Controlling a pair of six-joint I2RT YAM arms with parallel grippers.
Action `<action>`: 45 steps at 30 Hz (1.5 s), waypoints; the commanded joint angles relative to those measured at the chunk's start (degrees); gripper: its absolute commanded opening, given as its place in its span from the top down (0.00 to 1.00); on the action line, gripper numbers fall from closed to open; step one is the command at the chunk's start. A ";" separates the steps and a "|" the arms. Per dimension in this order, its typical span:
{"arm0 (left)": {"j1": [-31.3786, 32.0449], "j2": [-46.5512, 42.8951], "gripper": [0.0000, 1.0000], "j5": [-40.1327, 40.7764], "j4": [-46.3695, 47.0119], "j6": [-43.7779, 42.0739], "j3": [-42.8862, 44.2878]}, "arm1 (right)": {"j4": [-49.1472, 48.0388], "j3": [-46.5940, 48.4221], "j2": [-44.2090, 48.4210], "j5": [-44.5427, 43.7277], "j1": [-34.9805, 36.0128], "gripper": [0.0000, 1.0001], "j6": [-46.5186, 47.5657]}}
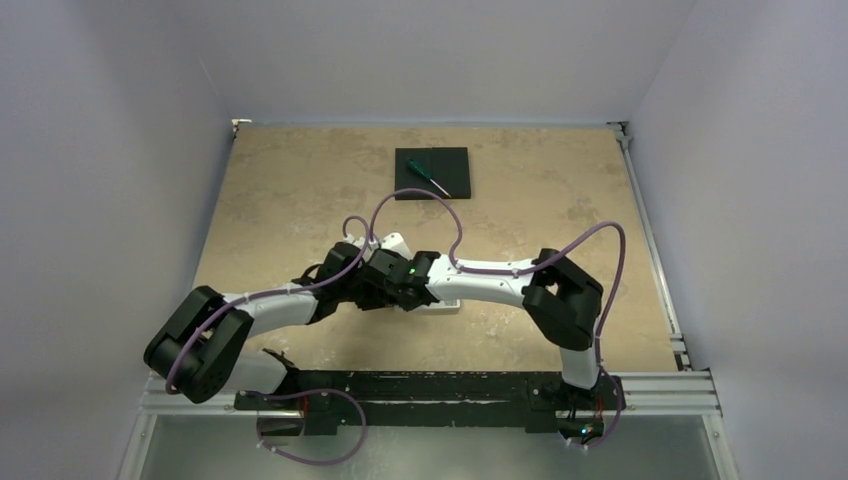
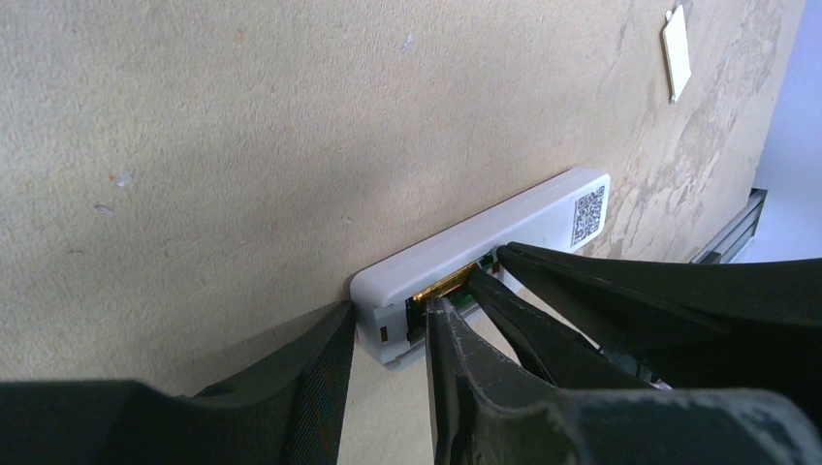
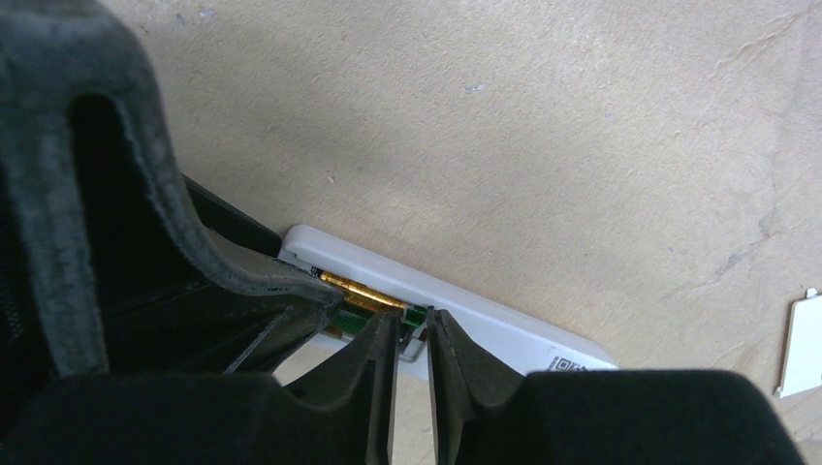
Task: Load the batteries into the remote control
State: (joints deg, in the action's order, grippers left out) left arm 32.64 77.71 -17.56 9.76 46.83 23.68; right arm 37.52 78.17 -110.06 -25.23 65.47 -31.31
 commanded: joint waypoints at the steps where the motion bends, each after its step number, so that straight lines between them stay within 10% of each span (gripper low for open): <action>1: 0.22 -1.94 0.68 -0.25 -2.07 -1.96 0.27 | 0.23 -0.41 5.26 -3.48 0.01 0.72 -2.03; 21: 0.22 -8.71 0.61 1.96 -12.48 -2.72 5.77 | -10.45 -18.36 25.33 0.77 -0.02 0.72 -2.33; 32: 0.18 -6.53 0.62 7.47 -18.49 -7.15 13.53 | -18.96 -30.80 32.83 7.93 0.00 1.00 -5.54; 41: 0.20 -1.12 1.00 7.96 -17.63 -9.05 16.67 | -24.03 -38.19 36.25 8.05 -0.06 1.00 -9.44; 45: 0.20 1.77 1.00 8.37 -16.73 -9.29 17.57 | -24.77 -39.67 35.96 6.43 -0.08 1.00 -11.22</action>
State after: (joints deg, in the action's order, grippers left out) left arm 32.69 77.43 -10.02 -8.47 39.22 38.52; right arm 16.29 39.57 -75.09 -16.99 65.45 -39.31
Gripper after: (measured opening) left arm 0.003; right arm 0.024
